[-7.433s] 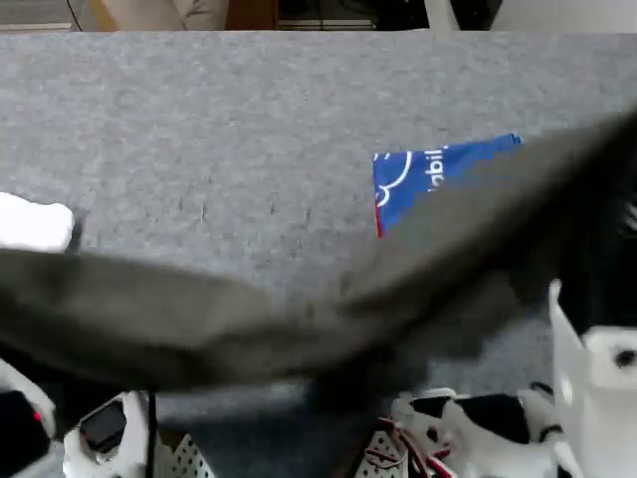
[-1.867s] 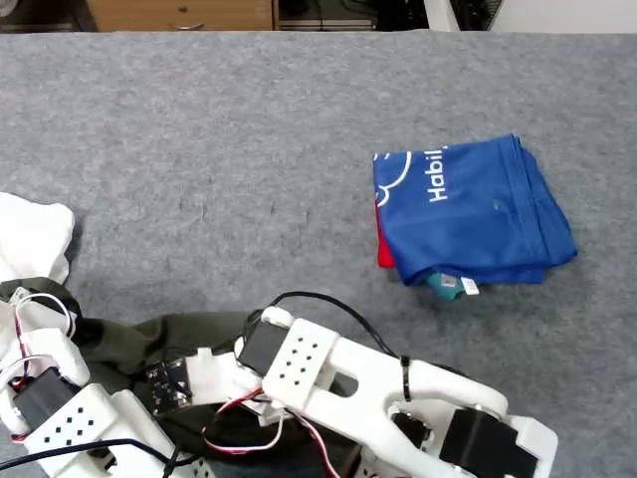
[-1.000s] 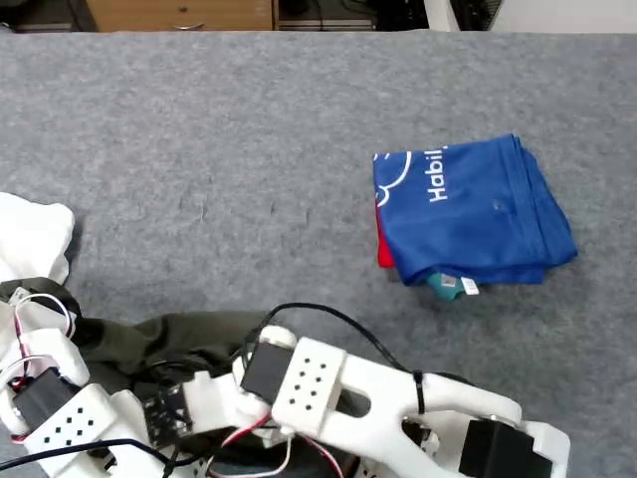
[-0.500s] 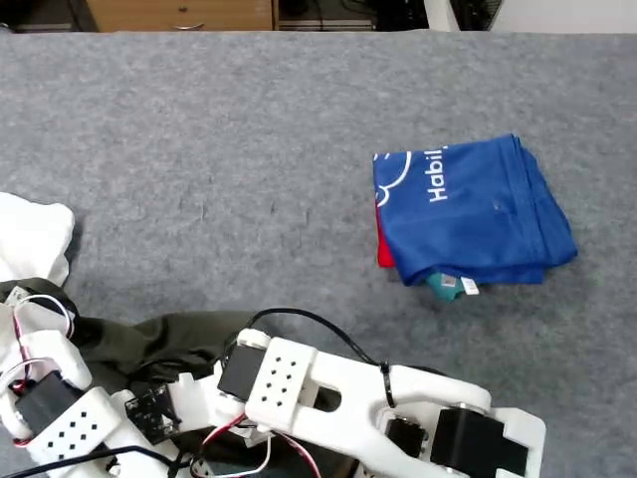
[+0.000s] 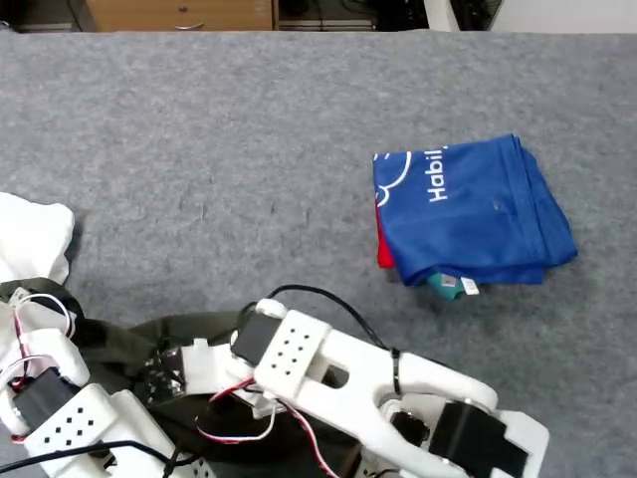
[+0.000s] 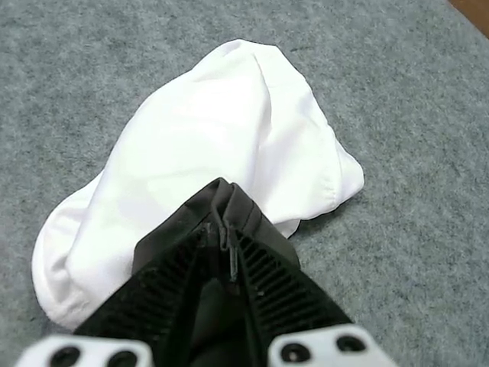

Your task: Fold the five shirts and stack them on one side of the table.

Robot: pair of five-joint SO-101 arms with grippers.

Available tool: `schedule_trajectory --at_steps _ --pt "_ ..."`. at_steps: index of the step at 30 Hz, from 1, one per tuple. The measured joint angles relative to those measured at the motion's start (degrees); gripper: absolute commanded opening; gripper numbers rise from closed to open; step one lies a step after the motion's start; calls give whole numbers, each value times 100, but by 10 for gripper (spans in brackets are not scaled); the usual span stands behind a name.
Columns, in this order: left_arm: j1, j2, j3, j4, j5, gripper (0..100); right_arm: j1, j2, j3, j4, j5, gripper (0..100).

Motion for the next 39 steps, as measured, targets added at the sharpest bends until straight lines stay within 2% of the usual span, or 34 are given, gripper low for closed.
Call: schedule_trajectory --at_steps 13,21,34,39 --pt "0 0 0 0 0 19 202 -633 0 246 0 5" --pt "0 0 0 0 141 21 659 -642 -756 255 0 5" --pt "9 0 0 0 264 19 932 -642 -2163 738 0 5" --pt "448 0 -167 0 536 19 1398 -633 -3103 782 0 5"
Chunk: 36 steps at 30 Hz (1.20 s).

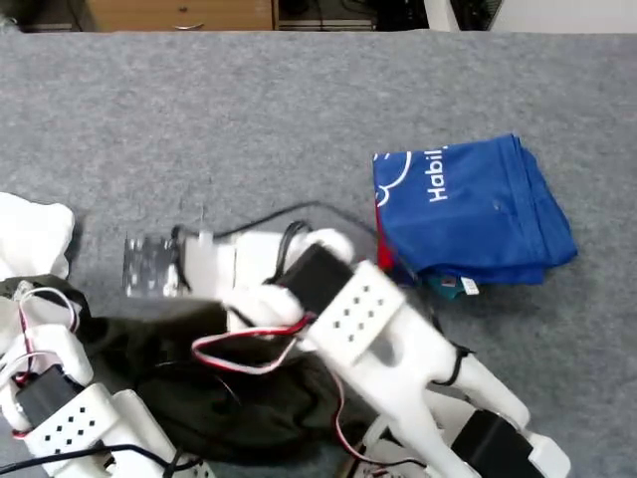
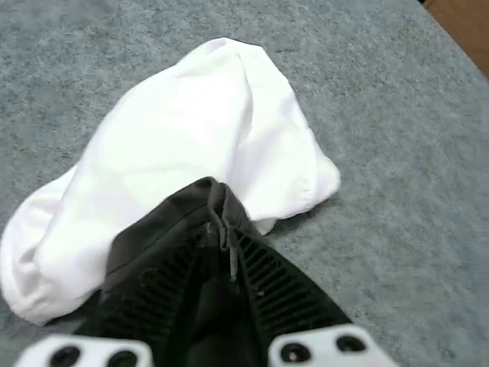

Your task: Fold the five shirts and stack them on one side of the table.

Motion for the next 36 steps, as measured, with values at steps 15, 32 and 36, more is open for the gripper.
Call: schedule_trajectory --at_steps 15,32,36 --pt "870 1908 -4000 1380 677 19 1512 0 -4158 536 9 5" --pt "1477 6013 -12782 5196 659 19 2523 -167 -6321 -1635 563 4" --pt "1477 6040 -13125 5266 659 19 2523 -167 -6321 -2303 941 4"
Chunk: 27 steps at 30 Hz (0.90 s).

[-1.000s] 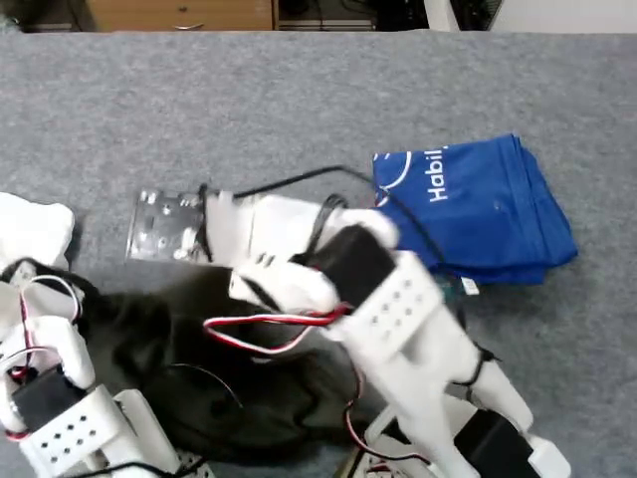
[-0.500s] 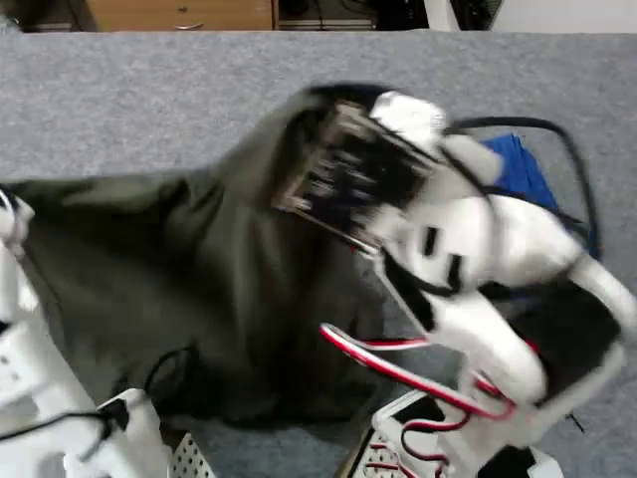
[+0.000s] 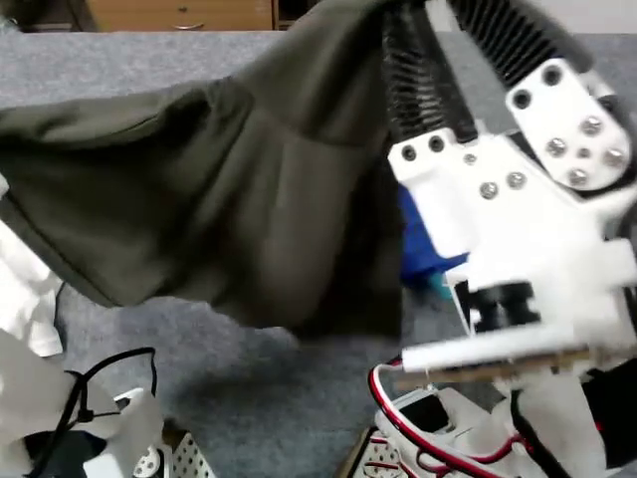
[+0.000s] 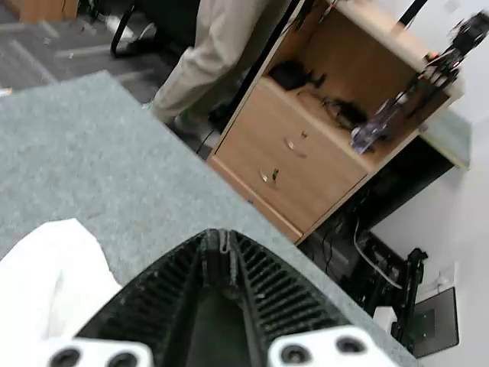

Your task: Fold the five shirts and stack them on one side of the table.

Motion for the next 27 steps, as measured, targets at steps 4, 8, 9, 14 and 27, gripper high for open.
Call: schedule_trajectory --at_steps 4,8,9,14,27 --pt "0 -141 79 0 0 19 -35 0 0 -615 114 4" --pt "0 -413 378 0 0 19 -536 0 0 -1108 281 4" --pt "0 -484 492 0 0 19 -677 18 9 -1125 396 4" --pt "0 -923 1213 0 -264 19 -1187 237 9 -1160 738 4" --pt "9 -2286 4281 -378 -563 19 -1248 264 141 246 492 4"
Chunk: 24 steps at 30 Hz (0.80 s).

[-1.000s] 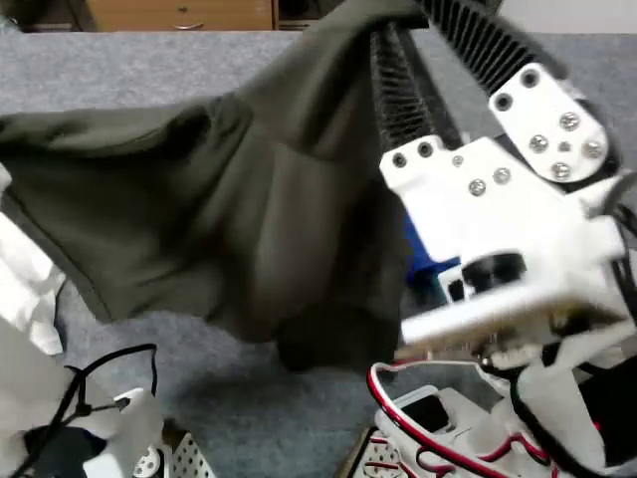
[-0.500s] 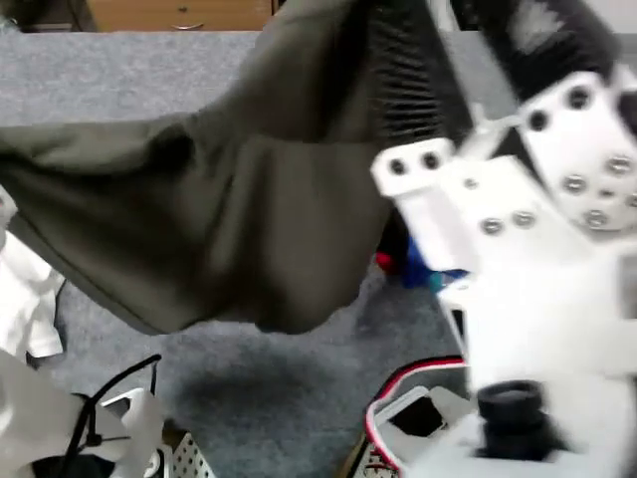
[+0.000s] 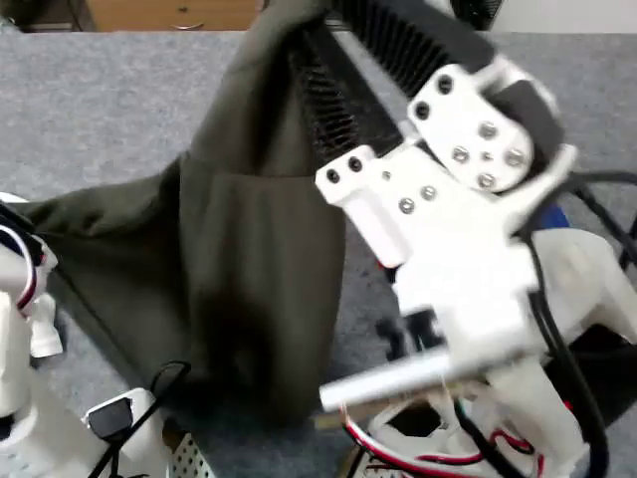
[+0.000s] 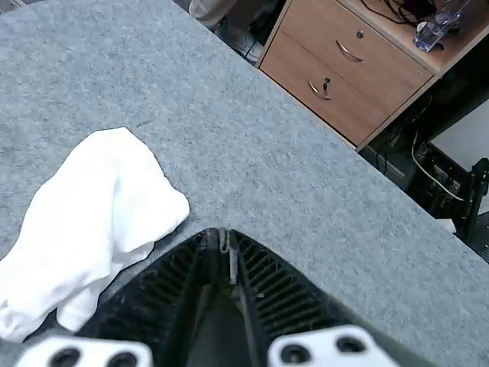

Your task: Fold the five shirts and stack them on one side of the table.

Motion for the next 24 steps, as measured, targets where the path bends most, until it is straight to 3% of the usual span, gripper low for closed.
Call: schedule_trajectory --at_steps 6,14,19,24 --pt "0 53 1714 -1811 0 19 0 35 967 -167 -193 4" --pt "-466 404 2980 -4870 0 20 519 607 3086 -2435 -519 4" --pt "-536 1407 2927 -5723 0 20 563 1415 3543 -3429 -703 4" --pt "-431 2840 2198 -5785 0 19 651 2549 3534 -4273 -721 4"
